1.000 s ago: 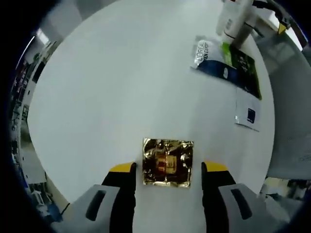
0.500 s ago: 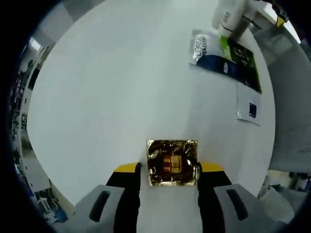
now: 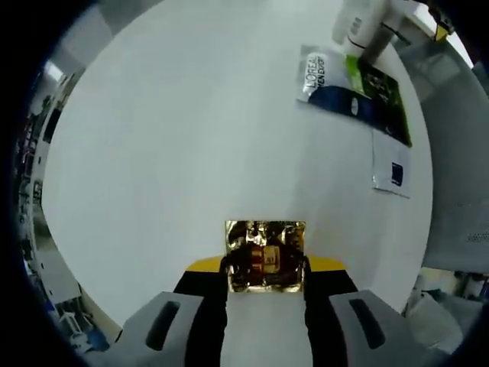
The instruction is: Arrange the skincare products in the storage area until every visible bottle or jar stands upright without overlapping.
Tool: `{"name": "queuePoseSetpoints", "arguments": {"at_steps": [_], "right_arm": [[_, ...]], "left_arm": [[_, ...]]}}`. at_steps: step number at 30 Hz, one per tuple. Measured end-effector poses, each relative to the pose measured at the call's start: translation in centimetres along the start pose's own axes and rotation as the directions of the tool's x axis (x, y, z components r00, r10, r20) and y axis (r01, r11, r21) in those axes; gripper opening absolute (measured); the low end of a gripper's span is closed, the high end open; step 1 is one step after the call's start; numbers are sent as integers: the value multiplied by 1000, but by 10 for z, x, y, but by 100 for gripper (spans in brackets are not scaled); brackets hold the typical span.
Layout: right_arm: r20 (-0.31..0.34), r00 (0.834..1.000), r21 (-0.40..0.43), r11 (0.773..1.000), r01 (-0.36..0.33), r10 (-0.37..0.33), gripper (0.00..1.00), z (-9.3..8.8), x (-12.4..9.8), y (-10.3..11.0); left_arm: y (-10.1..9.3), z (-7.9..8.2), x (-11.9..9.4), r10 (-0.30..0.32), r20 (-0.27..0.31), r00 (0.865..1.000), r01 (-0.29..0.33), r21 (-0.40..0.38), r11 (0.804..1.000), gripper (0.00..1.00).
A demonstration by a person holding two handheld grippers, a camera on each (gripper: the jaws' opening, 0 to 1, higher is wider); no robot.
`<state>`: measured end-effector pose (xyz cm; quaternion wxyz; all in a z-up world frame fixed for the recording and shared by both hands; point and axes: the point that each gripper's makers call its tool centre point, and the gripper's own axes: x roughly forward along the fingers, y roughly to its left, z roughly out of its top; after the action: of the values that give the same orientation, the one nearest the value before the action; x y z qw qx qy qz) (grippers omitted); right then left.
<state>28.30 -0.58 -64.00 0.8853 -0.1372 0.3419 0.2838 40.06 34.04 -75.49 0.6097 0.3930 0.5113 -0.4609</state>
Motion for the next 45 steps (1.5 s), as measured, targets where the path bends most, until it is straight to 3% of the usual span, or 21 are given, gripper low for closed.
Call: {"name": "queuePoseSetpoints", "arguments": {"at_steps": [11,23,45], "right_arm": [[11,1000,-4,1000,0,0,100,3,-2,3],[32,1000,-3,1000,1,-1,100,5,-5,2],[69,997,-9,1000,-16,16,100,9,-11,2]], "left_arm": [[-12,3,-2,-21,-13,1000,21,27,999,35],[-20,24,-8,-9,5,1000,9,68,998,35],[-37,57,3,-39,-3,999,39,145,989,36]]}}
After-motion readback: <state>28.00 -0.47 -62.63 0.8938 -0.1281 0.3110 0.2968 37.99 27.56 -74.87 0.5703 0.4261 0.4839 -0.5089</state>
